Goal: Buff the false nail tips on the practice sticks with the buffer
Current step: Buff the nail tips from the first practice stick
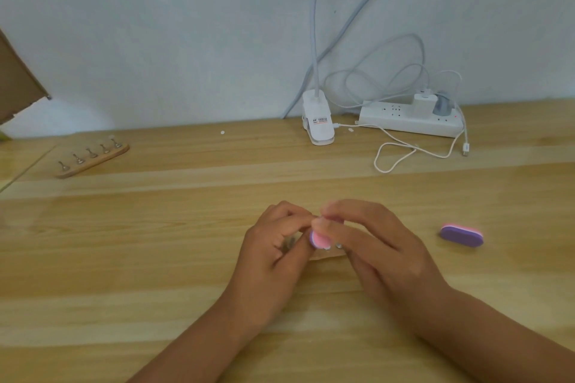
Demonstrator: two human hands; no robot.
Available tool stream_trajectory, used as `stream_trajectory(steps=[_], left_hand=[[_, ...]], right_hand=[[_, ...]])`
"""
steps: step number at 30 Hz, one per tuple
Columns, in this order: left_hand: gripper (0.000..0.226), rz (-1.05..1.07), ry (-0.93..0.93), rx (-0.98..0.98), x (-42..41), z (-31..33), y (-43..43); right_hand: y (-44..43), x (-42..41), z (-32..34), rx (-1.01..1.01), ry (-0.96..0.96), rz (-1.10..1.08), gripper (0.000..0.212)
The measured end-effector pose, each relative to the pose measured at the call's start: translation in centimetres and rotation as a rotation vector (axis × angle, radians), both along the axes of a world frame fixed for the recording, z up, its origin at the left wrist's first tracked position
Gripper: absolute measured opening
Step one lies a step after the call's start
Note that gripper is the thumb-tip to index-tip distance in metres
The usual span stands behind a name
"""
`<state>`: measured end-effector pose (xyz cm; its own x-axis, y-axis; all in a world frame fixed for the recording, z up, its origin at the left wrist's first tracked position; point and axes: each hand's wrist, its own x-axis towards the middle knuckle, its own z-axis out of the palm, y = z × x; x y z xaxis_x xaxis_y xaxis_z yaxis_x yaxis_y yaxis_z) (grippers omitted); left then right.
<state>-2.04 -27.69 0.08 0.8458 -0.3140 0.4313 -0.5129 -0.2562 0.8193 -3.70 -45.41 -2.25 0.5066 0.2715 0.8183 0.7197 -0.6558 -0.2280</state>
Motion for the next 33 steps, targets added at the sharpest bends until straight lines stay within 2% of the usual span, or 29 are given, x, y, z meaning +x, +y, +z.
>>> stream_trajectory(steps=[2, 6, 11, 16, 20, 23, 27, 31, 33], left_hand=[[0.018, -0.004, 0.02, -0.029, 0.0, -0.2, 0.2], [0.015, -0.004, 0.054, -0.062, 0.0, -0.3, 0.1], [0.019, -0.001, 0.028, -0.054, 0.1, -0.4, 0.1], [0.015, 0.023, 0.019, -0.04, 0.1, -0.5, 0.1], [0.02, 0.005, 0.007, -0.05, 0.2, -0.5, 0.2], [0.017, 0.022, 0.009, -0.024, 0.2, -0.4, 0.1], [0.022, -0.02, -0.013, -0.031, 0.3, -0.6, 0.2], [0.017, 0.006, 0.016, -0.031, 0.3, -0.6, -0.1], [0.017, 0.004, 0.013, -0.02, 0.3, -0.6, -0.1]], right_hand=[[-0.1, 0.1, 0.1, -0.001, 0.009, -0.013, 0.027], [-0.8, 1.0, 0.5, 0.13, 0.094, -0.147, 0.028], [-0.1, 0.2, 0.0, 0.024, 0.025, -0.004, 0.031], [-0.5, 0.5, 0.3, 0.068, 0.034, -0.076, 0.032], [0.2, 0.0, 0.2, -0.035, -0.018, -0.042, 0.036], [-0.1, 0.3, 0.4, -0.005, -0.003, -0.094, 0.039], [0.5, -0.4, 0.5, -0.012, -0.03, 0.026, 0.024], [0.0, 0.3, 0.8, 0.029, 0.031, -0.088, 0.037], [-0.1, 0.2, 0.8, 0.067, 0.064, -0.05, 0.032]])
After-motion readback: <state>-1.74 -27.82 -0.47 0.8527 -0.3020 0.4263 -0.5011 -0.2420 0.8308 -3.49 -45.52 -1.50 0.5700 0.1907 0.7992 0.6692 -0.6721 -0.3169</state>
